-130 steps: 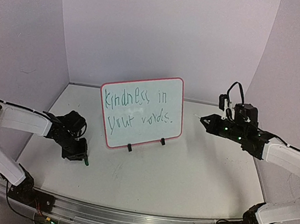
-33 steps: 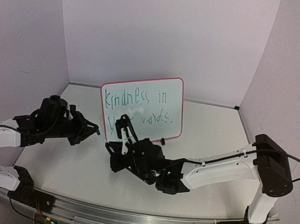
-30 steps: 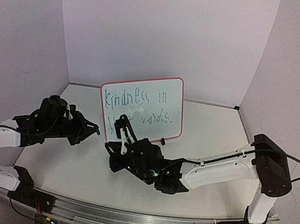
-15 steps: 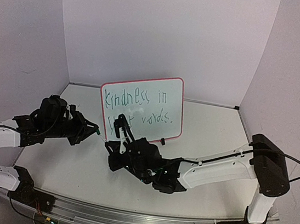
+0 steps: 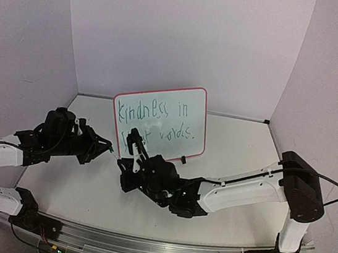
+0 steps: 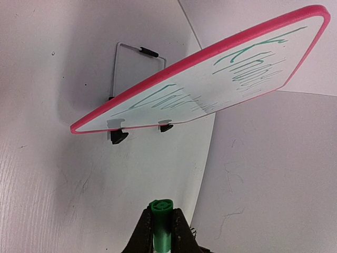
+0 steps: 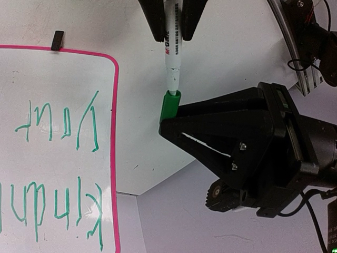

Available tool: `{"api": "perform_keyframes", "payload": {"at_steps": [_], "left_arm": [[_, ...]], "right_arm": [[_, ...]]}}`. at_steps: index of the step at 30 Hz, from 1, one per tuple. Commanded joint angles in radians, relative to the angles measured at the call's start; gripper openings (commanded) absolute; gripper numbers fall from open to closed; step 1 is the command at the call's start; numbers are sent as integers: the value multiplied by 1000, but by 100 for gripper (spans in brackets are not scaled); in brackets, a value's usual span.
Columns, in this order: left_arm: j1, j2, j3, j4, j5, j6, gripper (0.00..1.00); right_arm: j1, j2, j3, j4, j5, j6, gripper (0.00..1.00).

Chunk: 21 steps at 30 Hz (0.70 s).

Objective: Write a sentence on the whiteboard
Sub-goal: Insert the whiteboard marker into the pen cap.

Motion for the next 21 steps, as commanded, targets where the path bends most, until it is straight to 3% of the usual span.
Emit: {"api": "perform_keyframes", "payload": {"at_steps": [1,9,21], "left_arm": [[-1,-9,6,42,11,-12,0],[-1,-17,-9,68,17,-35,0],[-1,-39,-39,111,11,-79,0]], "right_arm": [[-3,26,45,-1,34,-13,0],[-3,77,98,7,116,-57,0],[-3,174,126,247,154,-198,0]]}}
